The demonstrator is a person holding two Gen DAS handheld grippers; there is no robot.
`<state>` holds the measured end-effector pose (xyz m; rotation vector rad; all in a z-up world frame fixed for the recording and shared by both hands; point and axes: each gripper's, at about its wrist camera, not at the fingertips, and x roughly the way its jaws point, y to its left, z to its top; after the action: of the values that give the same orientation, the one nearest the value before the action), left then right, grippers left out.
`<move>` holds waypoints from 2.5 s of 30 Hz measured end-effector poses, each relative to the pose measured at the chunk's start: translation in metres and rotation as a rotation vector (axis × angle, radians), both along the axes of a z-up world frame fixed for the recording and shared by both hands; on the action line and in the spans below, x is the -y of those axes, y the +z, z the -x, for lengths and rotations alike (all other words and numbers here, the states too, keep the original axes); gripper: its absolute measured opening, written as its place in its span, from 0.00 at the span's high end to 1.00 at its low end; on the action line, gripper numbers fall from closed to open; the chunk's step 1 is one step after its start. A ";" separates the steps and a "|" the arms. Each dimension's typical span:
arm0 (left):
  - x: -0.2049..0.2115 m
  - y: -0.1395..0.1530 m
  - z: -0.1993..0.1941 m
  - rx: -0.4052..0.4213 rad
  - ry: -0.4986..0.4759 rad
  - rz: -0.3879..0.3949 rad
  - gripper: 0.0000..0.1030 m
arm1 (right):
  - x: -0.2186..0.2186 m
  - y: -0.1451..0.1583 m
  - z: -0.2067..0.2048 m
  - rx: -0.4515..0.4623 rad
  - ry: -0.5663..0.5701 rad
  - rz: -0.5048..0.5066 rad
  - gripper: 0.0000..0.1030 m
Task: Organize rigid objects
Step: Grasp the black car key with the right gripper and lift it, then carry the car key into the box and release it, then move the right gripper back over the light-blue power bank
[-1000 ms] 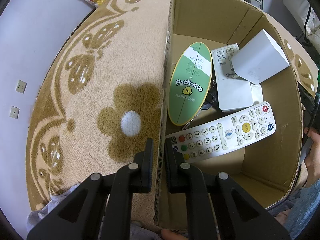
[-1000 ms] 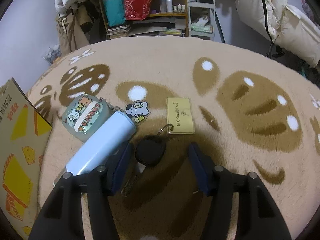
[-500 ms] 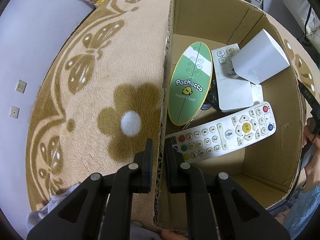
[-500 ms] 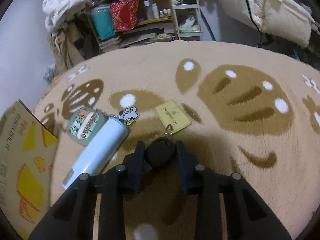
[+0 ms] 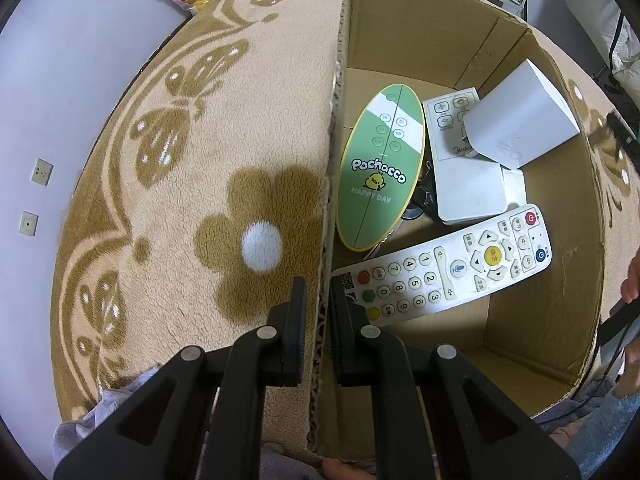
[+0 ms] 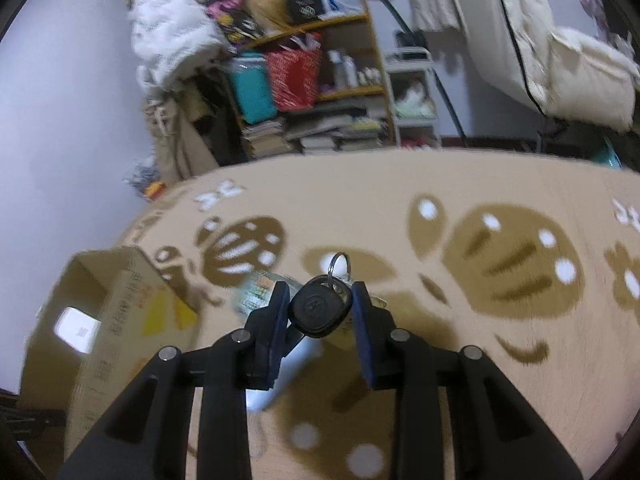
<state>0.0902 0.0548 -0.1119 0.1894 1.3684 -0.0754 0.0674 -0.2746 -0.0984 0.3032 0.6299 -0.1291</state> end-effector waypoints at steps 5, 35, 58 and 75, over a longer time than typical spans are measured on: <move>0.001 0.000 0.000 0.001 0.001 -0.002 0.91 | -0.017 0.028 0.003 0.082 0.036 0.012 0.68; -0.003 -0.001 -0.002 -0.004 0.008 0.011 0.91 | -0.129 0.043 -0.044 -0.027 0.432 -0.005 0.68; -0.002 -0.003 -0.003 -0.004 0.006 0.009 0.90 | -0.118 0.022 -0.049 -0.114 0.434 -0.053 0.66; -0.001 -0.003 -0.003 -0.005 0.009 0.008 0.90 | -0.040 0.018 -0.046 -0.130 0.234 -0.076 0.15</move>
<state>0.0929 0.0556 -0.1151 0.1766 1.3734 -0.0736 0.1136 -0.2347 -0.0808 0.2936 0.7956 0.1005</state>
